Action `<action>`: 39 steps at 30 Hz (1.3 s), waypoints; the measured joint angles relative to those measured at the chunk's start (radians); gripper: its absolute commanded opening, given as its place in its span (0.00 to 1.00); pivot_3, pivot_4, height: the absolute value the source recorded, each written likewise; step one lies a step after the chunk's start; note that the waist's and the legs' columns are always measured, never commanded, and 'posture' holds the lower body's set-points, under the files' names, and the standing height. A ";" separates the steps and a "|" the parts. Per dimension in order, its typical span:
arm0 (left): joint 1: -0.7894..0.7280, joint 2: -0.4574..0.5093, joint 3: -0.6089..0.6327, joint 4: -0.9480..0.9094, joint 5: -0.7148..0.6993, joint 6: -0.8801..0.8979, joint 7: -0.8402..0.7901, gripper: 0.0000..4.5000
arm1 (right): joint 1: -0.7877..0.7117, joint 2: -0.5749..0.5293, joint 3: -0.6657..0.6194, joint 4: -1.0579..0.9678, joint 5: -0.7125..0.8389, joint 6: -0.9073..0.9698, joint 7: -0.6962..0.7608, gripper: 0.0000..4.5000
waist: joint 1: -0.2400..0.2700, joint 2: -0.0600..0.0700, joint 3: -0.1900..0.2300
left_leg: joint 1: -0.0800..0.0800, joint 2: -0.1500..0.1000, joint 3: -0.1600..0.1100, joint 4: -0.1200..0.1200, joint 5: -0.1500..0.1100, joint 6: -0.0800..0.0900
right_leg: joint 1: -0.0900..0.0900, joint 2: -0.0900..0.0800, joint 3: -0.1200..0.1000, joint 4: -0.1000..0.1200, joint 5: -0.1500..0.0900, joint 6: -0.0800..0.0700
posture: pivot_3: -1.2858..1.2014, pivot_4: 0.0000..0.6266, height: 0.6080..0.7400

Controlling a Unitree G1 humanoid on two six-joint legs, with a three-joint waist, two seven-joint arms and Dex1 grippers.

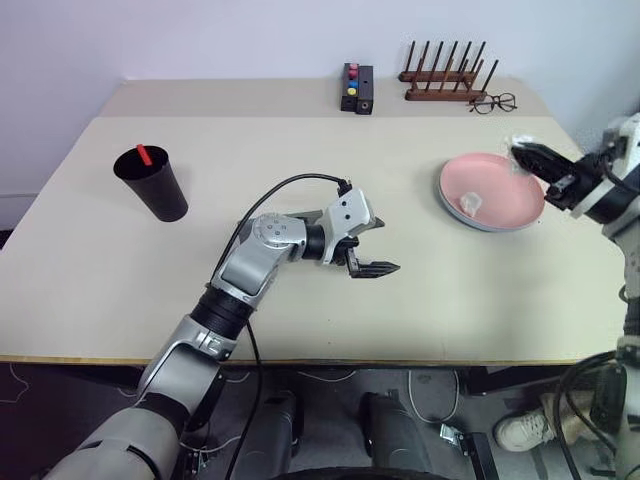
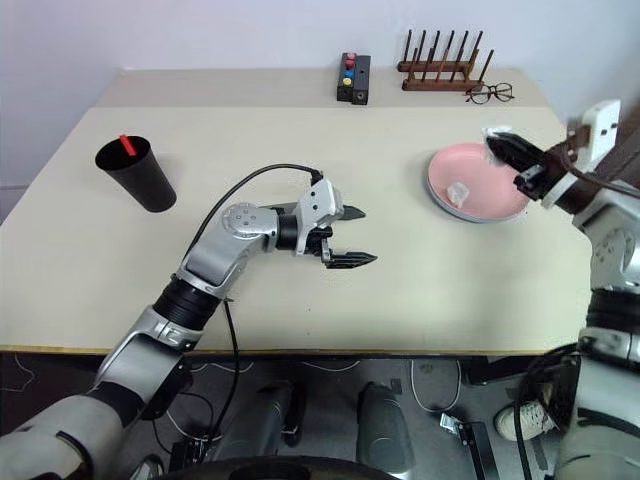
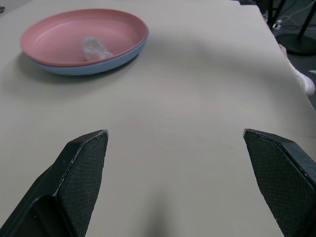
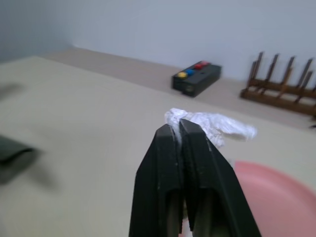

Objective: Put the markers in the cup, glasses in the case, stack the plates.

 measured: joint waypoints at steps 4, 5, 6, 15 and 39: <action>0.003 -0.001 0.018 -0.009 0.000 0.002 0.034 1.00 | -0.106 0.069 0.056 0.274 -0.119 -0.182 -0.105 0.01 | -0.002 0.000 0.000 | 0.000 0.000 0.000 -0.001 0.000 0.000 | -0.001 0.000 0.001 0.000 0.001 0.001 | 0.52 0.24 1.00; 0.005 0.002 0.022 -0.014 0.000 0.005 0.045 1.00 | -0.135 0.084 0.069 0.354 -0.148 -0.225 -0.131 0.01 | -0.003 0.000 0.000 | 0.000 0.000 0.000 -0.001 0.000 0.000 | -0.001 0.000 0.001 0.001 0.001 0.001 | 0.52 0.24 1.00; 0.007 0.002 0.025 -0.019 0.000 0.009 0.053 1.00 | -0.153 0.092 0.075 0.401 -0.165 -0.255 -0.150 0.01 | -0.003 0.000 0.000 | 0.000 0.000 0.000 -0.001 0.000 0.000 | -0.002 0.000 0.001 0.001 0.001 0.001 | 0.52 0.24 1.00; 0.055 0.027 0.034 -0.112 0.000 0.075 0.109 1.00 | -0.293 0.139 0.134 0.684 -0.305 -0.433 -0.303 0.01 | -0.005 0.000 0.000 | 0.000 -0.001 0.000 -0.003 0.001 -0.001 | -0.002 0.000 0.001 0.001 0.001 0.001 | 0.52 0.24 1.00; 0.086 -0.019 0.094 -0.131 -0.033 0.001 0.165 1.00 | -0.267 0.114 0.103 0.695 -0.318 -0.484 -0.292 0.77 | -0.009 0.000 0.000 | 0.004 -0.001 0.000 -0.010 0.003 -0.004 | -0.002 0.000 0.002 0.000 0.001 0.001 | 0.52 0.24 1.00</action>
